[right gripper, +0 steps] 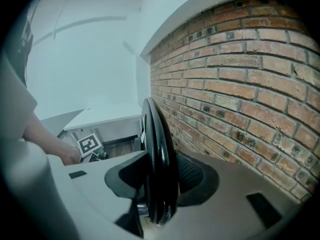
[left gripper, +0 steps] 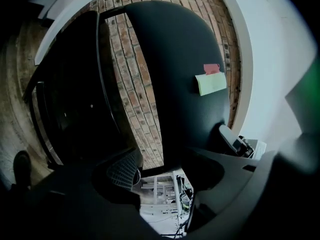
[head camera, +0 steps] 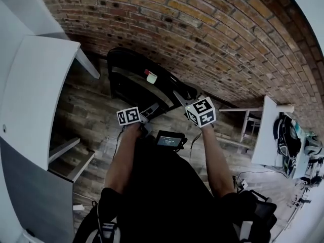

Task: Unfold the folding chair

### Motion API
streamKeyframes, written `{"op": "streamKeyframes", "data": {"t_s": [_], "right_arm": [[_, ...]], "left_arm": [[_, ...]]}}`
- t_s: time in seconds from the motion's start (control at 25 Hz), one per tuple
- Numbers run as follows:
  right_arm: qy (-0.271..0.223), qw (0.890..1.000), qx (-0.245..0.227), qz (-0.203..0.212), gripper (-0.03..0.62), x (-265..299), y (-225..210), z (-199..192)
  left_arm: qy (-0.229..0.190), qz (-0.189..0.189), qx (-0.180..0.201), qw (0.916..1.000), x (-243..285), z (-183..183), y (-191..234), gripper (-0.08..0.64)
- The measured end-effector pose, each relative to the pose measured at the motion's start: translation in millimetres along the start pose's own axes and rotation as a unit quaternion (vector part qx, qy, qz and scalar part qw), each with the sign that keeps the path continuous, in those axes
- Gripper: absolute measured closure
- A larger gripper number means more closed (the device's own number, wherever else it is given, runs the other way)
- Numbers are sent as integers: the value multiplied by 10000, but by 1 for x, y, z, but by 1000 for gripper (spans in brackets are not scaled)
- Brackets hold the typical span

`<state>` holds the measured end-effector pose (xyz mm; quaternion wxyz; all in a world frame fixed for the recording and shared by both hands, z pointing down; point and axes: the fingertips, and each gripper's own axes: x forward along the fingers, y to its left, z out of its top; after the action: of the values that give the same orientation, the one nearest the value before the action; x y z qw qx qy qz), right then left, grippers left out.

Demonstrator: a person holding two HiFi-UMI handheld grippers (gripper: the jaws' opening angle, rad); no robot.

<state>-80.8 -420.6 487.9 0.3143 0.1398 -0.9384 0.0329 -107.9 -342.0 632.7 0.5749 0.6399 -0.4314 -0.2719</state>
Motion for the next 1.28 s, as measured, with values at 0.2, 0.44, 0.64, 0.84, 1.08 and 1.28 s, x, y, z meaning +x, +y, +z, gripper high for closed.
{"op": "streamKeyframes", "data": {"t_s": [0.2,0.44,0.64,0.84,1.08,1.28], "right_arm": [[-114,9997,186,141,430,-6,20,1],[-259,9989,188,345,430,-10,46,1],[-355,9982,214,439,430,-13,64,-3],[-315,9983,213,446,430,-16,76,-5],[-165,9987,477,87,430,-20,86,-9],[-16,9934,1117,-259,431,-29,105,-21]], "left_arm": [[-215,288,83,9993,-18,-29,3,285],[-819,549,-168,9950,-32,-44,27,285],[-1177,649,-428,9900,-21,-44,41,285],[-1265,280,-592,9898,-7,-40,34,287],[-988,-220,-951,9903,-22,-44,38,434],[-544,-381,-898,9937,-47,-56,41,469]]}}
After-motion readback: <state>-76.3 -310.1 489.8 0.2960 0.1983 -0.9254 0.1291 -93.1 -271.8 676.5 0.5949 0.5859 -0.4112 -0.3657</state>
